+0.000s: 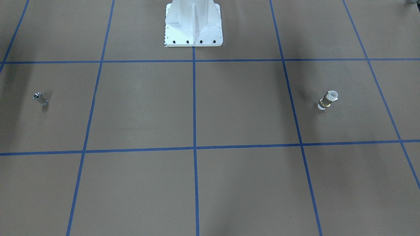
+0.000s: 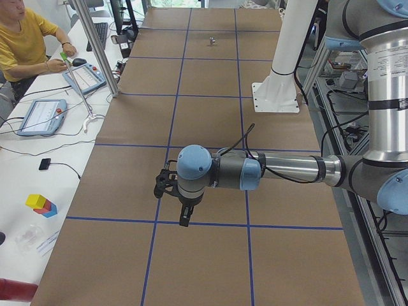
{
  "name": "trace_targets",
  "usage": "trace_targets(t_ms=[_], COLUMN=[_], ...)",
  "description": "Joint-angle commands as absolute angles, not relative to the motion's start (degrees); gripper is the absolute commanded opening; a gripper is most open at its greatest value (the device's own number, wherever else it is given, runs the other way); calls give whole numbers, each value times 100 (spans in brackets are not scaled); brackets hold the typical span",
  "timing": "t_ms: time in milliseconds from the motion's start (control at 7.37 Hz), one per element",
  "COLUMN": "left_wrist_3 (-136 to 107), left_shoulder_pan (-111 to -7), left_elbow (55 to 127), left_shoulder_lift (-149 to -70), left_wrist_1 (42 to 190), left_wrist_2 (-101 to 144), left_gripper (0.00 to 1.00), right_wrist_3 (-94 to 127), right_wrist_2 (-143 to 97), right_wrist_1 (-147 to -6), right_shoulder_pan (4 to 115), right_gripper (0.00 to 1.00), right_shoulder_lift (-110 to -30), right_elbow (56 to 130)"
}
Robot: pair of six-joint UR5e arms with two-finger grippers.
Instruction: Assemble PPR valve and pipe with both arms
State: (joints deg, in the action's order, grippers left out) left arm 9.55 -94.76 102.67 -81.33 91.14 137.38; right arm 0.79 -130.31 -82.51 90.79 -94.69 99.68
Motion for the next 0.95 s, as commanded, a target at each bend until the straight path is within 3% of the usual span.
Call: trace_targets(t_ms=[0,271,814], left_wrist_3=[914,914,392], left_shoulder_pan=[-9457,-9230,-8738], left_elbow=[10388,10432,10643], left_shoulder_lift=[-8234,-8673,-8763], left_wrist_1=[9132,9062,9483], left_wrist_2=[13790,13833,14641], left_gripper=[100,100,100], right_wrist_3=[79,184,439], right_wrist_2=[-13052,-13087,-13219], right_wrist_1=[-8235,-8235,-8218], right_shoulder_pan=[9079,9053,8834], right_gripper=[100,100,100], right_shoulder_lift=[-9466,-9448,-9431], right_elbow=[9958,9958,9976])
